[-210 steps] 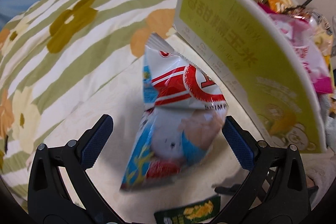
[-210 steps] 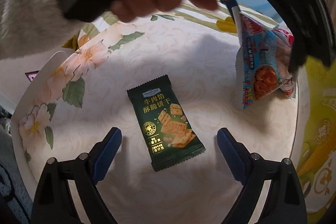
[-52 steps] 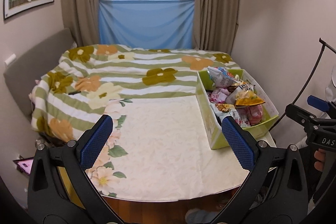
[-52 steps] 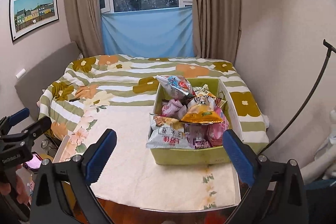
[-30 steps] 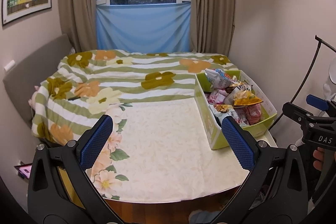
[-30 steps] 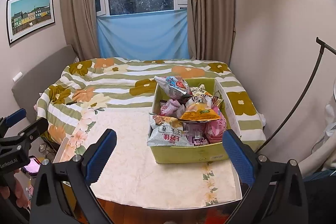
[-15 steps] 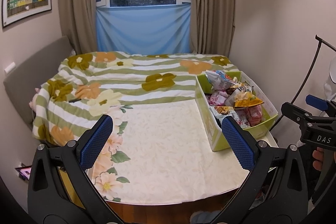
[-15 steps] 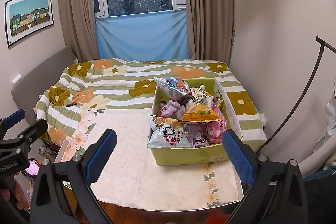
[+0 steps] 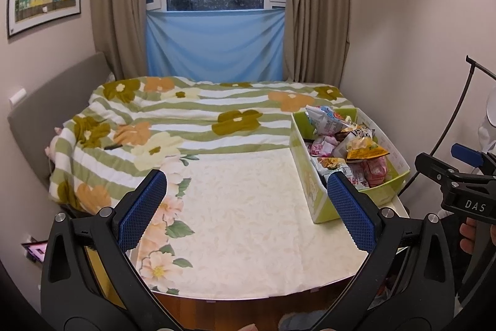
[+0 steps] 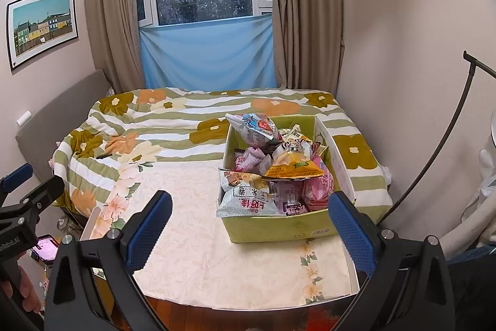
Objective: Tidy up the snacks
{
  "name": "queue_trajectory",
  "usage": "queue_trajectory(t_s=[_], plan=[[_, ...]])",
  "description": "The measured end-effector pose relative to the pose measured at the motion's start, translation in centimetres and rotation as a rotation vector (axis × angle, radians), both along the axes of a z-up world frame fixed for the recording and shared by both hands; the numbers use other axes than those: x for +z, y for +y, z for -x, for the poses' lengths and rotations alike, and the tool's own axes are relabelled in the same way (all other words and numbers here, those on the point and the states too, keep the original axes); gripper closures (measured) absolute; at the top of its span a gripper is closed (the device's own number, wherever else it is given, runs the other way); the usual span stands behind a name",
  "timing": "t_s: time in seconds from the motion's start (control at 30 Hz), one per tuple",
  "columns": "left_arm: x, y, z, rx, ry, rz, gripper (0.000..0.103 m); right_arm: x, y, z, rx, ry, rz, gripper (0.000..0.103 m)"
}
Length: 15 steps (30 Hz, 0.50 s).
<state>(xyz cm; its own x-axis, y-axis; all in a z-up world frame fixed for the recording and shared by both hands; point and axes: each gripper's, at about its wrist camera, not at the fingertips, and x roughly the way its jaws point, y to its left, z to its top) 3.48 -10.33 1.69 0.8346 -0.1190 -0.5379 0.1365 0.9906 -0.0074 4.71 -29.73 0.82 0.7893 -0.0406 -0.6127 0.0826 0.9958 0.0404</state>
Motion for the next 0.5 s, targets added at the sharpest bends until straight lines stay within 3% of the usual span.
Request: queue_trajectory(t_s=[0.5], plan=[[0.7, -0.1, 1.7, -0.007, -0.053, 0.026, 0.0, -0.4, 0.5, 0.8, 0.001, 0.001, -0.01, 0.003]])
